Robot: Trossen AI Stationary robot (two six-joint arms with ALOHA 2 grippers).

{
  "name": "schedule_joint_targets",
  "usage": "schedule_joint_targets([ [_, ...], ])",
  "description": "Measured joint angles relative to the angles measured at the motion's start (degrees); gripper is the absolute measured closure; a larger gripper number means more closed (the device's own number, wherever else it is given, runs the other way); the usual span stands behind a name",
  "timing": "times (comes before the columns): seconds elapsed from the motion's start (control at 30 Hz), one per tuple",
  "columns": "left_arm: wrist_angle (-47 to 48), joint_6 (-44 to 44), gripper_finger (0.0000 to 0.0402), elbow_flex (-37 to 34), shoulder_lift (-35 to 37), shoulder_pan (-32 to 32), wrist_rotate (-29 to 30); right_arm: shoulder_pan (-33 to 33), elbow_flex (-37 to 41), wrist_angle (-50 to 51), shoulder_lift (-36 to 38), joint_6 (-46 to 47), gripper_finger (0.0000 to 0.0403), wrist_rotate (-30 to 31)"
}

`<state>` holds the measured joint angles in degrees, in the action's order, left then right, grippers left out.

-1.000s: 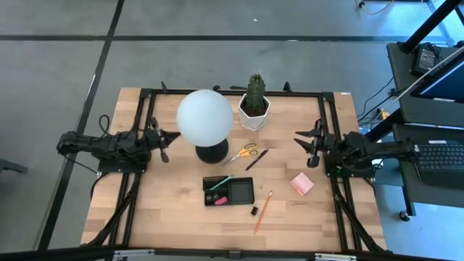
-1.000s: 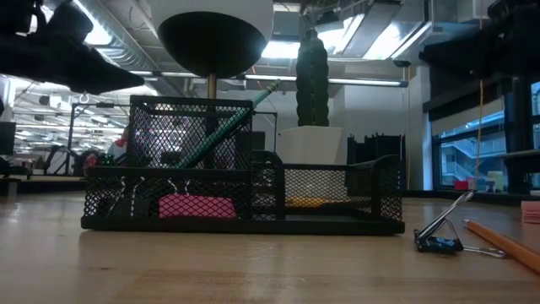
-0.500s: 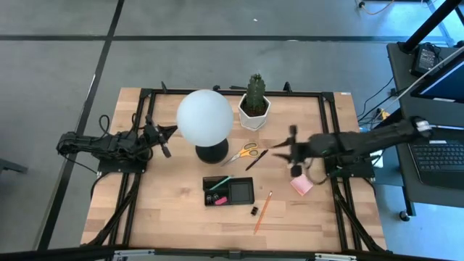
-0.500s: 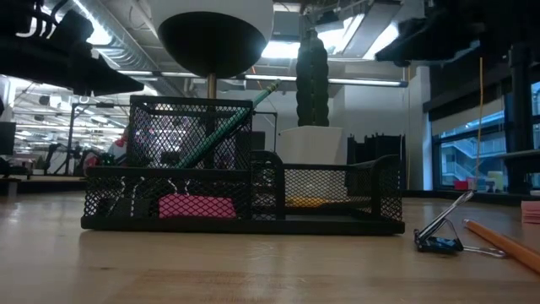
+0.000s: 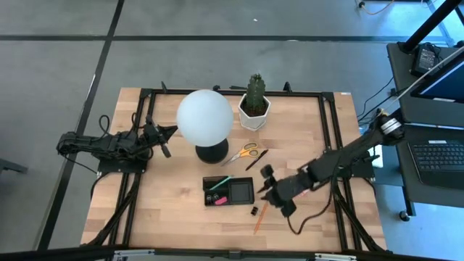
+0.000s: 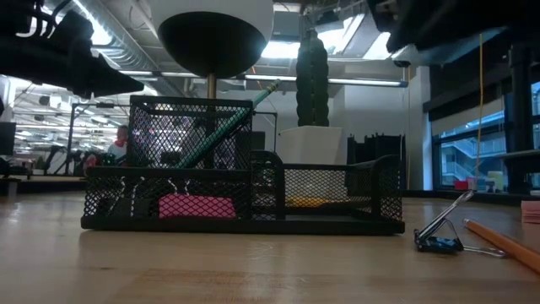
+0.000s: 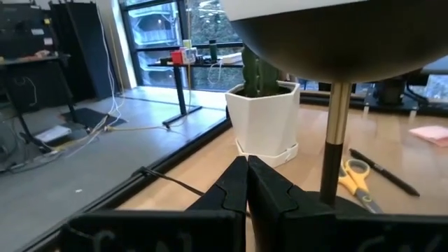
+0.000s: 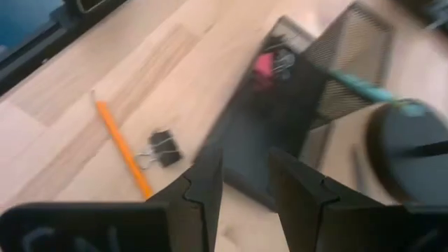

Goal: Pick and place office supplies into organizer
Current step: Put the black binder clip into the desk organizer

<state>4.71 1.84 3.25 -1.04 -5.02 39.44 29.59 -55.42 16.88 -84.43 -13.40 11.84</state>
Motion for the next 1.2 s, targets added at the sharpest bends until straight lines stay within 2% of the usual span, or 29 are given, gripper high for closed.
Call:
schedule_joint_targets([
  [0.17,0.02,0.86,0.0398,0.00,-0.04,-0.01,-0.04,2.99,-1.15,0.07,-5.81,4.10,0.0284,0.26],
  [0.5,0.02,1.91,0.0398,0.00,-0.07,-0.02,-0.08,5.21,-1.20,-4.22,-15.72,3.58,0.0284,2.10],
  [0.9,0.02,1.80,0.0398,0.00,-0.07,-0.09,-1.05,6.98,-1.20,-6.81,-17.60,4.06,0.0284,2.13],
  [1.2,0.02,1.77,0.0398,-0.02,-0.18,-0.09,-1.09,6.98,-1.20,-9.78,-21.26,0.99,0.0284,2.21],
])
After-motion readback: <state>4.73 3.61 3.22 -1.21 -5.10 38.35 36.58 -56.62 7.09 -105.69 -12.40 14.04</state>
